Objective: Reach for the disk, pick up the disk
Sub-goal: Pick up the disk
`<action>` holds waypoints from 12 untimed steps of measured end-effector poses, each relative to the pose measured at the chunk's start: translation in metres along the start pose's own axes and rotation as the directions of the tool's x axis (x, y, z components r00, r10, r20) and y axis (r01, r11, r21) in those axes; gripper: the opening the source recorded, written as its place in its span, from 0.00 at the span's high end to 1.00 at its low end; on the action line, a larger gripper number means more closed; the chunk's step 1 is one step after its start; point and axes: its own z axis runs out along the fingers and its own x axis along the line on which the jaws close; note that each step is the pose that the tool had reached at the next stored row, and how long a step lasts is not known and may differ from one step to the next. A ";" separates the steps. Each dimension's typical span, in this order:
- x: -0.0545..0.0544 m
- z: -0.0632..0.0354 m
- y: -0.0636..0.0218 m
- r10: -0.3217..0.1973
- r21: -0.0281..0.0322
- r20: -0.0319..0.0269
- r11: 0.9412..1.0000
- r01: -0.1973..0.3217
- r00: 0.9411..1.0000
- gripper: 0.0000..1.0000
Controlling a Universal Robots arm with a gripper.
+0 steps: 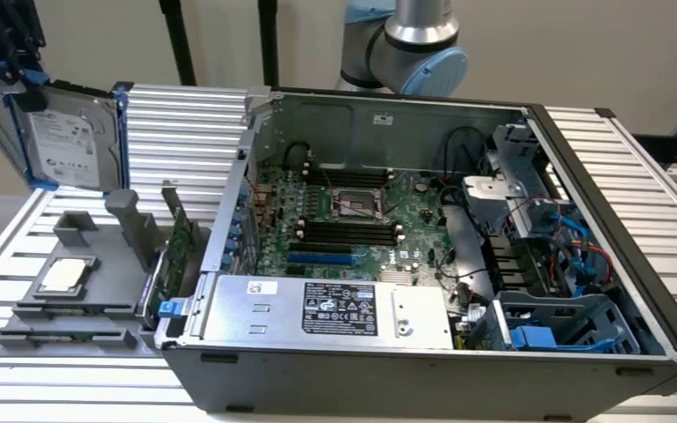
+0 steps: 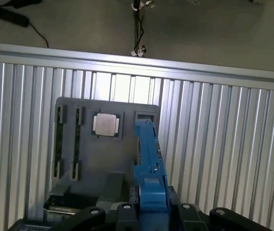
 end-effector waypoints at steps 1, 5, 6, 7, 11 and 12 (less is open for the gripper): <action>0.000 -0.0021 -0.0021 -0.001 0.000 0.002 1.000 0.001 1.000 0.67; 0.001 -0.0132 -0.0106 -0.005 0.001 0.008 1.000 0.005 1.000 0.67; 0.001 -0.0166 -0.0128 -0.006 0.001 0.009 1.000 0.006 1.000 0.67; 0.002 -0.0202 -0.0151 -0.007 0.001 0.010 1.000 0.007 1.000 0.67; 0.004 -0.0344 -0.0267 -0.011 0.002 0.018 1.000 0.011 1.000 0.67; 0.004 -0.0383 -0.0299 -0.012 0.002 0.021 1.000 0.012 1.000 0.67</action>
